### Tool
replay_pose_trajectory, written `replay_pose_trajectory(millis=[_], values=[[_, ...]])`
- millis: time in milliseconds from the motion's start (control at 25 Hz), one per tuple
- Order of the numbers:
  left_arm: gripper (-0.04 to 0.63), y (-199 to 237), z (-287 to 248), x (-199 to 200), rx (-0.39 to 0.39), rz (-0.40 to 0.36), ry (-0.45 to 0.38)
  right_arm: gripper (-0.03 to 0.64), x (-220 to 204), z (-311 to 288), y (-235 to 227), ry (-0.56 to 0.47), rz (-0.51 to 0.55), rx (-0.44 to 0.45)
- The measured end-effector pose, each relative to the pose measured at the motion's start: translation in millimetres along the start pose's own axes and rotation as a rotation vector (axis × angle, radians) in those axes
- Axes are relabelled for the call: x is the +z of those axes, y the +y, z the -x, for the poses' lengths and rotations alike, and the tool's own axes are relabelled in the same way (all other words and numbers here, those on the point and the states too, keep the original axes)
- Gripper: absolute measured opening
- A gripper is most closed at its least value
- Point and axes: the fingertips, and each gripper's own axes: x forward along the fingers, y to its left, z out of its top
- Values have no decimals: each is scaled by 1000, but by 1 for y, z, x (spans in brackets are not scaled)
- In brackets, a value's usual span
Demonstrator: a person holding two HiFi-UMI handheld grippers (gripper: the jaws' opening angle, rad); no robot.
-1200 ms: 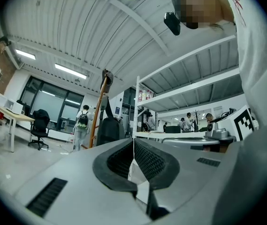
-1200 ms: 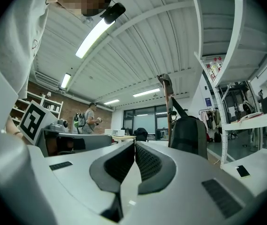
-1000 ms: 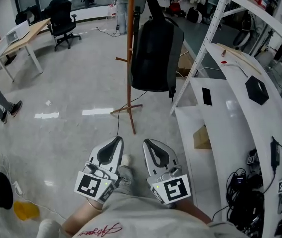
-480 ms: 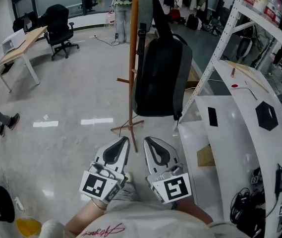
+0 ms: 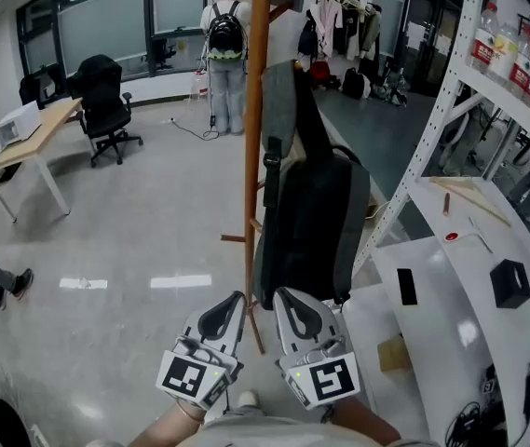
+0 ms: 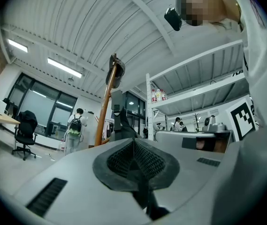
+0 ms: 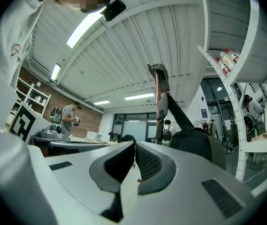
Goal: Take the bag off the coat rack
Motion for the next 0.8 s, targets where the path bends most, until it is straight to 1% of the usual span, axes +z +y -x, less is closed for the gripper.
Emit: replay_pose_trajectory(millis=[80, 200, 320, 520, 640, 800], values=[[20, 11, -12, 2, -5, -3, 6, 21, 1, -16, -9, 3, 3, -11], [20, 27, -29, 5, -14, -2, 12, 21, 3, -37, -21, 8, 41, -31], [20, 39, -44, 16, -8, 8, -14, 21, 6, -51, -29, 14, 54, -46], [20, 50, -64, 35, -15, -10, -34, 21, 10, -67, -36, 30, 86, -44], [20, 54, -73, 45, -12, -12, -46, 21, 20, -75, -42, 14, 94, -44], [21, 61, -81, 50, 3, -27, -35, 21, 32, -83, -53, 1, 106, -42]])
